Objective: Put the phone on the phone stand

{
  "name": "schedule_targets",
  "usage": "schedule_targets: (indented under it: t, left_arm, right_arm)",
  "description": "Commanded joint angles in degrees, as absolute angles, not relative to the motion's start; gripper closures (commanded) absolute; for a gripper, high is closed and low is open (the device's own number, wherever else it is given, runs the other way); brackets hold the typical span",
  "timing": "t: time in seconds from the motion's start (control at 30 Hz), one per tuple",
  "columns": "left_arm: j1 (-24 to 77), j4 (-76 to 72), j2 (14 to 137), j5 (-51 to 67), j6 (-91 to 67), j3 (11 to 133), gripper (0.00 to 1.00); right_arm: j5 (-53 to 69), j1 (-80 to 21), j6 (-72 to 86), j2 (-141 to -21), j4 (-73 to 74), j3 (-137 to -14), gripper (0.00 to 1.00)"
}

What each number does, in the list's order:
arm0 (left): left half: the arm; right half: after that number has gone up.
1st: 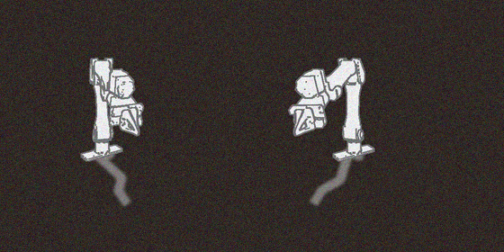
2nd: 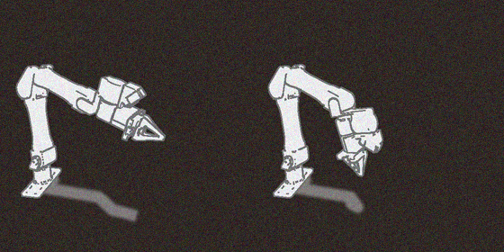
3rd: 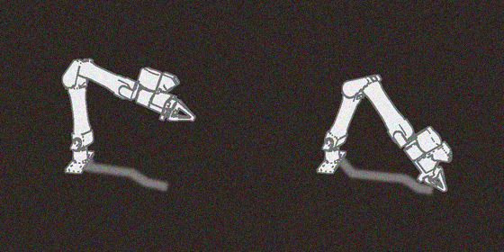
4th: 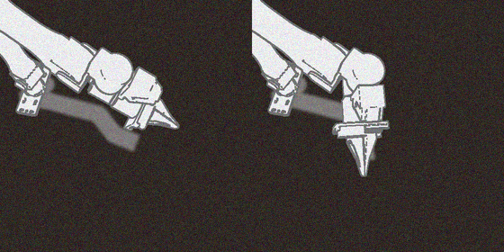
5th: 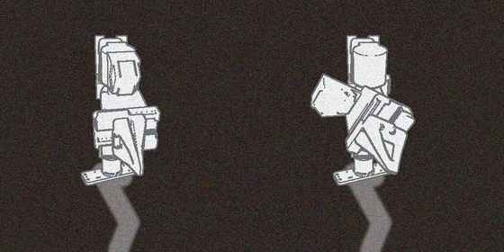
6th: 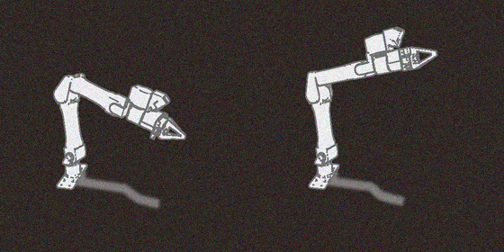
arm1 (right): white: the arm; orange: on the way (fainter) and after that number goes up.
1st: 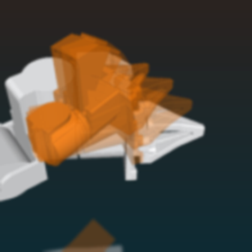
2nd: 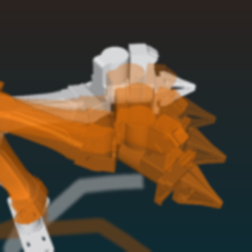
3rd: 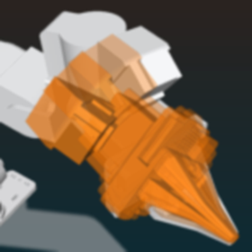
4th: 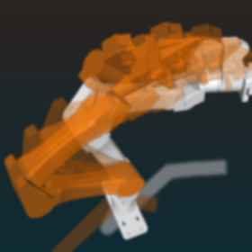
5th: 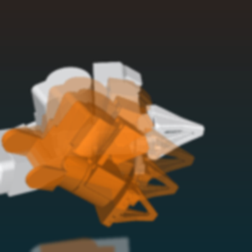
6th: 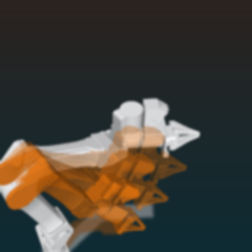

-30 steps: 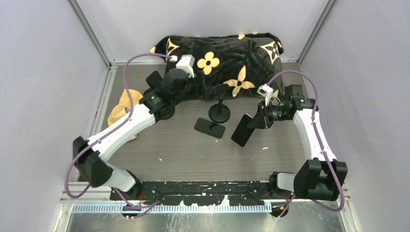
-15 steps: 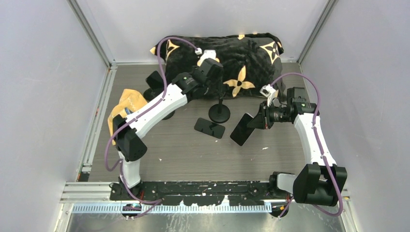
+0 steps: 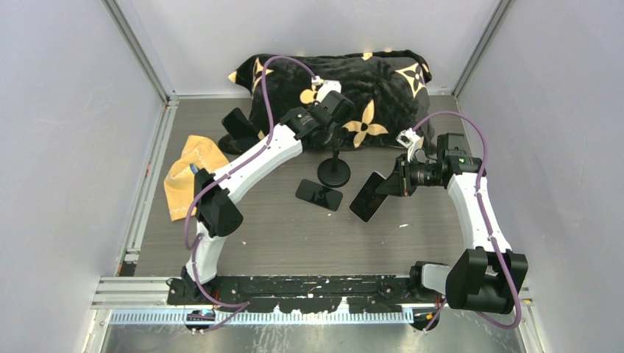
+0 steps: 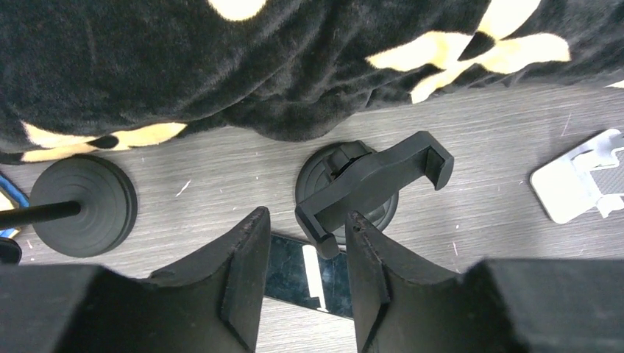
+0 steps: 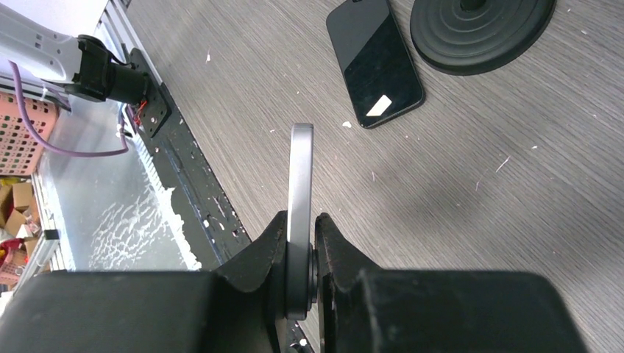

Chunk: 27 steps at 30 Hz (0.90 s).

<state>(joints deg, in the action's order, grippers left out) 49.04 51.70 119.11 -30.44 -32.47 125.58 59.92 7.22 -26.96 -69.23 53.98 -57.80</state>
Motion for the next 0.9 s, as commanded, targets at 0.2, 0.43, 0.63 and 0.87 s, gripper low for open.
schedule_targets:
  t: [0.2,0.43,0.63,0.87]
  left_arm:
    - [49.3,54.4,118.4,-31.9,-32.9,127.3,0.65]
    - [49.3,53.3,118.3,-32.0,-32.3,125.8,0.73]
    - [49.3,50.2,117.2,-32.2,-28.4,123.8,0.95]
    - [49.0,41.6,113.2,-27.2,-18.0,117.3,0.99]
  right_arm:
    - [63.5,7.6,-25.8,-67.2,52.2,-57.9,0.99]
    - [63.5,7.6,-25.6,-67.0,52.2,-57.9,0.99]
    - [63.6,7.6,-25.6,-66.8,52.2,-57.9,0.99]
    - [64.6,7.6,-27.5,-66.7,54.0,-58.6,0.99]
